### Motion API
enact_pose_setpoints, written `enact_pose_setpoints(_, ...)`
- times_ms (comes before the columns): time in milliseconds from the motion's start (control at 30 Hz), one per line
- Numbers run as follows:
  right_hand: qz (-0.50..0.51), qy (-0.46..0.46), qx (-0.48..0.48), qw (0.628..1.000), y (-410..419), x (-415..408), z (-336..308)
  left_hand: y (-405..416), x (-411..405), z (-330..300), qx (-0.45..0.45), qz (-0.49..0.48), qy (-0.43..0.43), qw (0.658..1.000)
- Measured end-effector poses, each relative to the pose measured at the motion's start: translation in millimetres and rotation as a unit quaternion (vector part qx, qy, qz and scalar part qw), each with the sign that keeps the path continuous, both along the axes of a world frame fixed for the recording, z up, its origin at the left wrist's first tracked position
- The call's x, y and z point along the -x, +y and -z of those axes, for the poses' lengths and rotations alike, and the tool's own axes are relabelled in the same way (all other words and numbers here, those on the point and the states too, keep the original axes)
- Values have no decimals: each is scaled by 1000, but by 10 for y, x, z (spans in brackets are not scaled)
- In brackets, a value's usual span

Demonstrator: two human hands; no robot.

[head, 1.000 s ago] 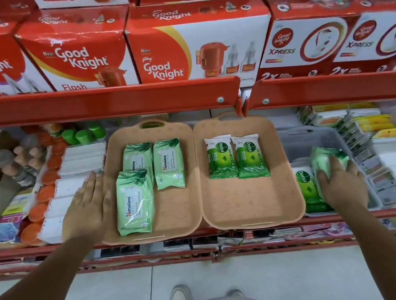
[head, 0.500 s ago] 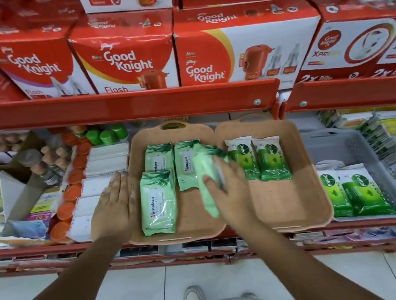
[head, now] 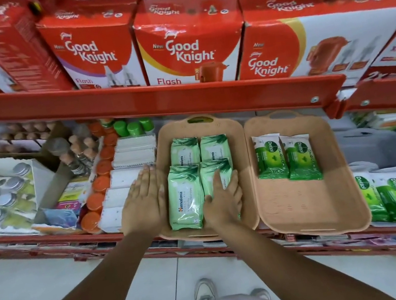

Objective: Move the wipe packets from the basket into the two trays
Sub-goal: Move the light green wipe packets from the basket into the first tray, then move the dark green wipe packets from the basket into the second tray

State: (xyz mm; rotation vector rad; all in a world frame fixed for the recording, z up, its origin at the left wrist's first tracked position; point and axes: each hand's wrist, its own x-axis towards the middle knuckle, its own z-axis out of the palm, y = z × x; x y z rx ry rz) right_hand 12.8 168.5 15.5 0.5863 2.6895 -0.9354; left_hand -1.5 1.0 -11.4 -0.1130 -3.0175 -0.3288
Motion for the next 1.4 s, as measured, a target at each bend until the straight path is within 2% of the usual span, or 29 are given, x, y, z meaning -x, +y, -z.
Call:
enact_pose_setpoints(233, -55, -6, 15, 998, 67, -67, 54, 2, -15, -21, -2, 3, 6, 1000)
enact_pose_setpoints(400, -159, 110, -93, 977, 400, -161, -22, -4, -14, 1, 5, 1, 0, 1000)
enact_pose_setpoints(467, -170, 144, -116, 968, 609, -190, -77, -19, -14, 13, 7, 1, -1, 1000)
enact_pose_setpoints(633, -133, 175, -176, 959, 1398, -249, -165, -12, -8, 12, 15, -3, -7, 1000)
enact_pose_setpoints(733, -82, 162, -221, 958, 2006, -298, -153, 3, -9, 5, 14, -2, -7, 1000)
enact_pose_setpoints(867, -17, 165, -206, 964, 2717, -392, -120, 8, -6, -8, 15, -7, -11, 1000)
enact_pose_setpoints(1067, 62, 85, -210, 972, 3567, -468, 86, 11, -7, -19, 20, -17, -17, 1000)
enact_pose_setpoints(1233, 55, -72, -221, 971, 3865, -462, 129, 28, -14, -34, 21, -18, -20, 999)
enact_pose_setpoints(1400, 24, -102, -256, 961, 3923, -447, 199, 9, 8, -10, 31, -22, -29, 999)
